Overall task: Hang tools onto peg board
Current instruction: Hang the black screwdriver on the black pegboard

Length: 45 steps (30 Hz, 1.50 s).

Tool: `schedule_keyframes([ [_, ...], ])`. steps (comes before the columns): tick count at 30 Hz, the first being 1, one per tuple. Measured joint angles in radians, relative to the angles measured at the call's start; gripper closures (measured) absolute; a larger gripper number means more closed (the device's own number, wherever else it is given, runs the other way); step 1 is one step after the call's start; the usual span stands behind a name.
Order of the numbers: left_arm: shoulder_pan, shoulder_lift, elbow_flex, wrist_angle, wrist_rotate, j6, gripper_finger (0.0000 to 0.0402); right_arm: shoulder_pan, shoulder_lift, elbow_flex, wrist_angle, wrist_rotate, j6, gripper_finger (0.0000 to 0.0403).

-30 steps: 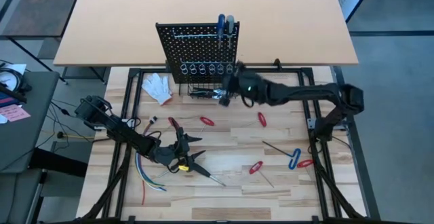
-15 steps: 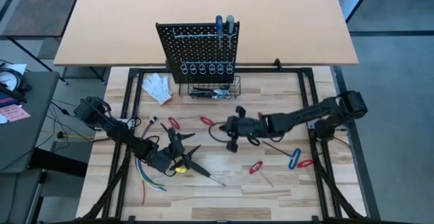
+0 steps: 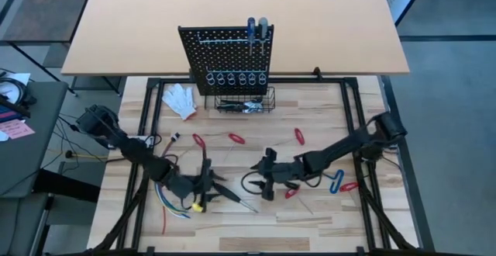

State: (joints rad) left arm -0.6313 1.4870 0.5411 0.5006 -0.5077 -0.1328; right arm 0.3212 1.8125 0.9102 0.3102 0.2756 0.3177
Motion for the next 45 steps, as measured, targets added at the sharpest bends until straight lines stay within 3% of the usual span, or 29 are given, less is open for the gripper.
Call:
schedule_keyframes([
  [2, -0.014, 0.003, 0.024, -0.092, 0.064, -0.016, 0.0207, -0.004, 0.038, 0.0, 0.054, -0.08, 0.016, 0.0135],
  [7, 0.014, 0.092, 0.031, -0.206, 0.054, -0.066, 0.0216, -0.023, 0.144, 0.046, 0.121, -0.3, 0.066, 0.0133],
  [13, 0.061, 0.212, 0.036, -0.119, 0.105, -0.103, 0.0217, -0.036, 0.191, 0.129, 0.014, -0.407, -0.007, 0.0133],
  [16, 0.077, 0.22, 0.065, -0.171, 0.122, -0.172, 0.0229, -0.035, 0.169, 0.141, -0.084, -0.408, -0.052, 0.0133],
  [21, 0.083, 0.223, 0.085, -0.195, 0.106, -0.219, 0.0291, -0.009, 0.135, 0.146, -0.2, -0.311, -0.089, 0.0133],
  [27, 0.1, 0.225, 0.087, -0.199, 0.058, -0.262, 0.0293, 0.021, 0.154, 0.145, -0.267, -0.229, -0.108, 0.015],
  [32, 0.093, 0.217, 0.087, -0.165, -0.001, -0.274, 0.0293, 0.007, 0.154, 0.147, -0.317, -0.116, -0.116, 0.0223],
  [39, 0.017, 0.147, 0.087, -0.157, -0.184, -0.281, 0.0293, -0.011, 0.154, 0.147, -0.352, -0.045, -0.109, 0.0381],
  [41, 0.001, 0.128, 0.087, -0.18, -0.225, -0.271, 0.029, -0.008, 0.154, 0.147, -0.343, -0.002, -0.106, 0.0393],
  [45, -0.015, 0.115, 0.087, -0.245, -0.284, -0.311, 0.0222, -0.017, 0.151, 0.144, -0.327, 0.041, -0.105, 0.0399],
])
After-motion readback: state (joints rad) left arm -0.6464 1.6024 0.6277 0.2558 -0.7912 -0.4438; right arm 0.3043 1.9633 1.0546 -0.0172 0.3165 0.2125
